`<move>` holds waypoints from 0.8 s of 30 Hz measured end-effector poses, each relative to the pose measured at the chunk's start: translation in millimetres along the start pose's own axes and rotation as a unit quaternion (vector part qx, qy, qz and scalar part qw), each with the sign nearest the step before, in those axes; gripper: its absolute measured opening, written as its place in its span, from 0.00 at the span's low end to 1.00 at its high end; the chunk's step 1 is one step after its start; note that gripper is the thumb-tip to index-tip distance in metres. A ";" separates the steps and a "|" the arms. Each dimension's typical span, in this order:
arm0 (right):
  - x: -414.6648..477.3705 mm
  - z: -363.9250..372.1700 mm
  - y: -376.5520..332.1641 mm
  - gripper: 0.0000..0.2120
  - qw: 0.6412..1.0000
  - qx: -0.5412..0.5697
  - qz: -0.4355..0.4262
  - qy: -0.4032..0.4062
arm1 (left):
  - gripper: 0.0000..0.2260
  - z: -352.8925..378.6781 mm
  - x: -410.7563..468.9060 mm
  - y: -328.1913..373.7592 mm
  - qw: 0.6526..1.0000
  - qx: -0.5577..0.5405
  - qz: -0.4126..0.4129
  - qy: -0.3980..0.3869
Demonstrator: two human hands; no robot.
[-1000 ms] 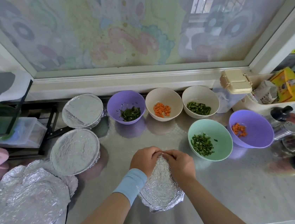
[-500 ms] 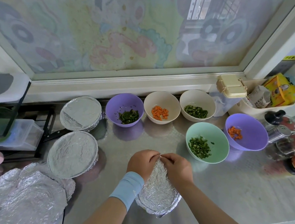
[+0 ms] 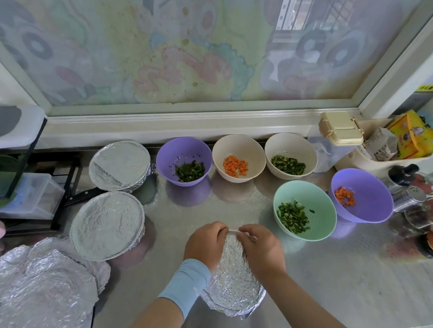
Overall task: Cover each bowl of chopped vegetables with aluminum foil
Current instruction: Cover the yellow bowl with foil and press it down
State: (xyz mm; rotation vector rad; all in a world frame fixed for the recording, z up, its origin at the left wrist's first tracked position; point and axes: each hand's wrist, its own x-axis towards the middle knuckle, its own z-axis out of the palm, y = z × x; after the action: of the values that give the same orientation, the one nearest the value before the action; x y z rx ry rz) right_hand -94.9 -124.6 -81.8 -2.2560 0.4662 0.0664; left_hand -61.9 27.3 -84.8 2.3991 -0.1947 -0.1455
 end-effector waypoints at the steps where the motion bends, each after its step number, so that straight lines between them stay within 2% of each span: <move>1: -1.3 0.2 -0.1 0.08 1.000 -0.008 -0.010 0.006 | 0.10 0.1 -0.4 -1.1 1.000 -0.008 0.019 0.007; 4: -3.3 0.4 -2.4 0.07 1.000 -0.019 -0.018 0.007 | 0.11 0.3 3.1 0.2 0.996 0.013 0.093 0.008; 6: -3.6 0.8 -3.6 0.06 1.000 -0.009 -0.016 0.003 | 0.08 2.0 5.4 0.9 0.994 0.016 0.110 0.009; 11: -2.4 -1.8 -5.5 0.04 0.999 0.036 0.030 -0.009 | 0.06 4.9 7.9 0.7 0.997 -0.019 0.079 -0.007; 17: 2.8 -4.6 -9.2 0.04 0.998 0.034 0.025 -0.039 | 0.07 3.8 2.5 3.5 0.999 -0.018 0.038 -0.003; 19: 3.7 -4.2 -8.2 0.07 0.998 0.028 0.012 -0.053 | 0.07 3.0 -1.3 2.0 0.999 -0.012 0.030 -0.001; 24: -2.6 -0.9 -3.4 0.05 1.000 0.019 0.008 -0.022 | 0.08 -1.0 -2.1 2.3 0.999 -0.015 0.045 -0.014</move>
State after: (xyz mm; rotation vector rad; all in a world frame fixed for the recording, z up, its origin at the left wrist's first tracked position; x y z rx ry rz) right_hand -96.2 -122.4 -78.3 -2.2093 0.4581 0.1135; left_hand -64.0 26.7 -82.4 2.3553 -0.3109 -0.1394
